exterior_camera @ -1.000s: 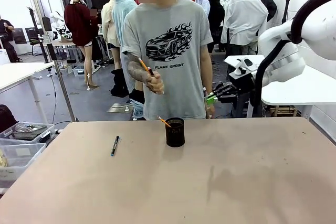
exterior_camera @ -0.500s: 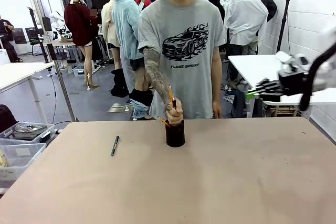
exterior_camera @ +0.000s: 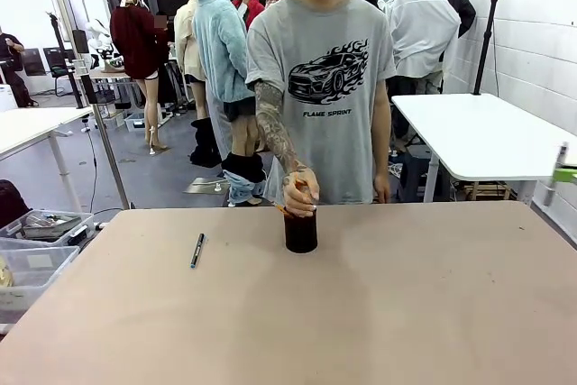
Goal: Place the pens into the pen holder.
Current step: Pick up a writing instrument from the table and place it into the Pen holder.
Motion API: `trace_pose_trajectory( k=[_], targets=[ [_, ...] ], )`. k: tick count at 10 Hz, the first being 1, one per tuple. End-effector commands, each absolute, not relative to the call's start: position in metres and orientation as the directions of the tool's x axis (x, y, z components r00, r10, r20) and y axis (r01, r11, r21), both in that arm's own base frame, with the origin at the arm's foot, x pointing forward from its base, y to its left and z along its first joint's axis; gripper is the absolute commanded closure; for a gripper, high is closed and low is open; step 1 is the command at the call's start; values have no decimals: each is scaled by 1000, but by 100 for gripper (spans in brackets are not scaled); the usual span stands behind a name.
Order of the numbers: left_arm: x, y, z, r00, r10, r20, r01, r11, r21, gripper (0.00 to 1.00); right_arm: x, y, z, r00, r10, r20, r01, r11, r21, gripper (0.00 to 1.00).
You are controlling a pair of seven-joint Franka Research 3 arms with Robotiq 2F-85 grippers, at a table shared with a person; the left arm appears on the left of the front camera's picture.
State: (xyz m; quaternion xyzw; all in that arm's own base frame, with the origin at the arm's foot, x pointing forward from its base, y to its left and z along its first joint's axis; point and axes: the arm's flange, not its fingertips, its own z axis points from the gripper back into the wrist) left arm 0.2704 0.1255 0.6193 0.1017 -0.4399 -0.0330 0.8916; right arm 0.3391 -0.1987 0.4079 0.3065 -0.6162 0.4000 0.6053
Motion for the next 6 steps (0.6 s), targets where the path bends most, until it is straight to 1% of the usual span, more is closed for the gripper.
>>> trace_pose_trajectory(
  k=[1, 3, 6],
  targets=[
    [272, 125, 618, 607, -142, 782, -42, 977, 210, 0, 352, -179, 400, -109, 85, 990, -860, 491, -137, 100],
    [272, 125, 618, 607, -142, 782, -42, 977, 210, 0, 383, -145, 411, -95, 102, 990, -872, 471, -133, 100],
    [272, 125, 618, 607, -142, 782, -42, 977, 210, 0, 446, -58, 425, -67, 164, 984, -903, 409, -130, 100]
  ],
)
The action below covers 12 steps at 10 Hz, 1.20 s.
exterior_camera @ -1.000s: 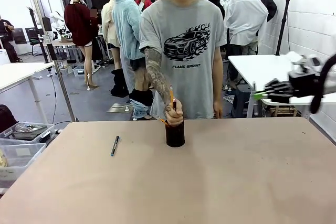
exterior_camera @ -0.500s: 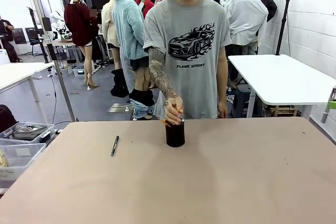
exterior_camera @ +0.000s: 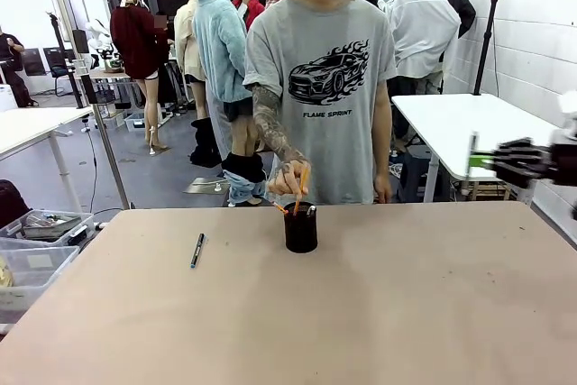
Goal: Place the pens into the pen holder.
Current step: Pick up a writing instrument from the table and place it into the Pen holder.
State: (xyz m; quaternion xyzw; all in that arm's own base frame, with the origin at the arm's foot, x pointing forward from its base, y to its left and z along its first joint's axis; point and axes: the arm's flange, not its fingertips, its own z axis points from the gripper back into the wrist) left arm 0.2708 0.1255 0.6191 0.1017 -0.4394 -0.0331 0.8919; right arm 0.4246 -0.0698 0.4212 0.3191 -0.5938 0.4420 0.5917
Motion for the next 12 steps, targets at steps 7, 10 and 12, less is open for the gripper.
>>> trace_pose_trajectory(
  k=[7, 10, 12],
  targets=[
    [272, 125, 618, 607, -142, 782, -42, 977, 210, 0, 569, 94, 428, -79, 141, 987, -971, 214, -109, 100],
    [272, 125, 618, 607, -142, 782, -42, 977, 210, 0, 622, 157, 417, -24, 158, 987, -994, 98, -40, 100],
    [272, 125, 618, 607, -142, 782, -42, 977, 210, 0, 642, 182, 407, -3, 149, 989, -1000, 29, -7, 100]
  ],
)
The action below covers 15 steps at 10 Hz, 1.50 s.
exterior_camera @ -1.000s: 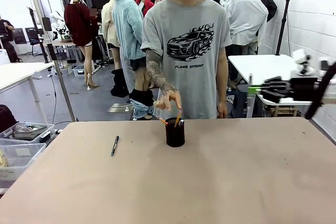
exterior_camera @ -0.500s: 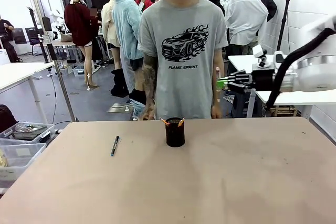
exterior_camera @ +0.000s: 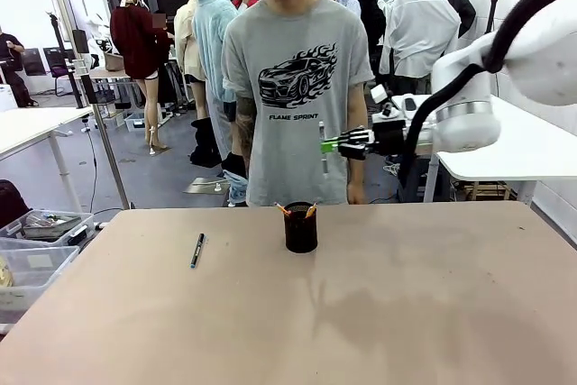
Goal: Place the pens into the pen holder.
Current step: Pick up a writing instrument from the table and place it into the Pen holder.
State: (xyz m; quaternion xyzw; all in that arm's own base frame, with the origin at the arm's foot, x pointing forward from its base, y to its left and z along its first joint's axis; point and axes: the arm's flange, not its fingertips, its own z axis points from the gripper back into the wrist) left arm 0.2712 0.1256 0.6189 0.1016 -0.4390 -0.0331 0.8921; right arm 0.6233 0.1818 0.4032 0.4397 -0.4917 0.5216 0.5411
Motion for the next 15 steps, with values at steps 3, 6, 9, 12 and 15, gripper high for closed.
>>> trace_pose_trajectory(
  k=[3, 6, 9, 12, 15],
  targets=[
    [272, 125, 618, 607, -142, 782, -42, 977, 210, 0, 650, 210, 385, 60, 143, 988, -994, -87, 73, 100],
    [272, 125, 618, 607, -142, 782, -42, 977, 210, 0, 642, 233, 368, 89, 154, 984, -970, -212, 121, 100],
    [272, 125, 618, 607, -142, 782, -42, 977, 210, 0, 640, 238, 354, 101, 201, 974, -970, -198, 141, 100],
    [272, 125, 618, 607, -142, 782, -42, 977, 210, 0, 649, 238, 340, 111, 217, 970, -970, -188, 153, 100],
    [272, 125, 618, 607, -142, 782, -42, 977, 210, 0, 656, 240, 332, 109, 242, 964, -971, -184, 156, 100]
  ],
)
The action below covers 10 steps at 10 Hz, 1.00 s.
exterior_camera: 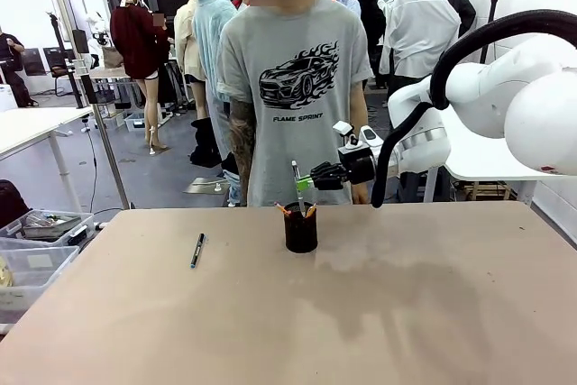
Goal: Place the pens into the pen holder.
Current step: Pick up a writing instrument from the table and place it into the Pen holder.
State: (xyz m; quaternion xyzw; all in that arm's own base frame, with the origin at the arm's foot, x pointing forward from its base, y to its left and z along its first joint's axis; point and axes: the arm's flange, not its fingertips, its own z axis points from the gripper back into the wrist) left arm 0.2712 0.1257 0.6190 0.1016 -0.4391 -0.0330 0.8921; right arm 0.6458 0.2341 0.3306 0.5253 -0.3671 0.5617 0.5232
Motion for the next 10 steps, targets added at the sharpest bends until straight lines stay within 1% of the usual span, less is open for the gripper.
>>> trace_pose_trajectory(
  k=[1, 4, 6, 7, 9, 10],
  targets=[
    [272, 125, 618, 607, -142, 782, -42, 977, 210, 0, 656, 241, 332, 111, 251, 962, -970, -182, 160, 90],
    [272, 125, 618, 607, -142, 782, -42, 977, 210, 0, 653, 241, 335, 88, 268, 959, -972, -189, 142, 34],
    [272, 125, 618, 607, -142, 782, -42, 977, 210, 0, 649, 233, 342, 71, 261, 963, -976, -183, 122, 34],
    [272, 125, 618, 607, -142, 782, -42, 977, 210, 0, 638, 217, 356, 50, 287, 957, -982, -158, 99, 34],
    [272, 125, 618, 607, -142, 782, -42, 977, 210, 0, 610, 165, 396, 61, 415, 908, -998, 13, 61, 34],
    [272, 125, 618, 607, -142, 782, -42, 977, 210, 0, 598, 138, 412, 125, 470, 874, -989, 124, 75, 34]
  ],
)
